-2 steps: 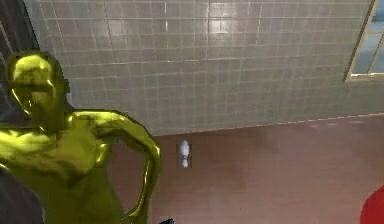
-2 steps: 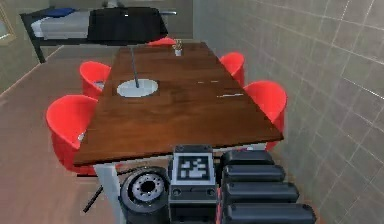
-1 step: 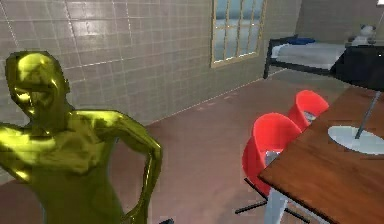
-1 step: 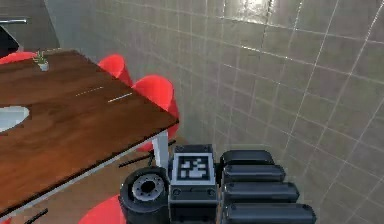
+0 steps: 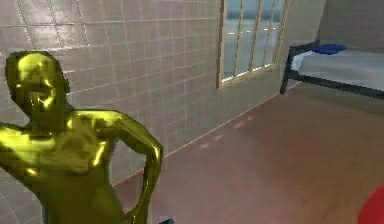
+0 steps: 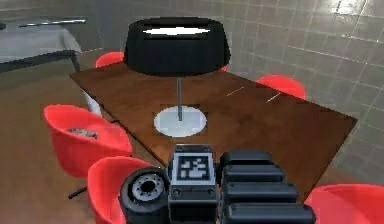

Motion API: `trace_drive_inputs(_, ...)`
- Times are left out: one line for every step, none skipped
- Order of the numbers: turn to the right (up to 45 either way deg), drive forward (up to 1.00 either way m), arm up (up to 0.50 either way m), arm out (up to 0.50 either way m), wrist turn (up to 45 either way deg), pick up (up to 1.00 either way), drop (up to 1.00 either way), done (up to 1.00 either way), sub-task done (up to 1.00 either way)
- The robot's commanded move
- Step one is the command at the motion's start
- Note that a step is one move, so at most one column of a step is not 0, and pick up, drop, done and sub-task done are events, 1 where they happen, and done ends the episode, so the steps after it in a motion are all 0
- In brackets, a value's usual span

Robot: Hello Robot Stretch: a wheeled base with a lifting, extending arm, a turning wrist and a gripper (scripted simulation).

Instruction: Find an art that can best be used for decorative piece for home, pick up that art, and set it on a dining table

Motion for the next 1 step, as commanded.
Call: trace_drive_inputs(0.0,0.4,0.0,0.0,0.0,0.0,0.0,0.0,0.0)
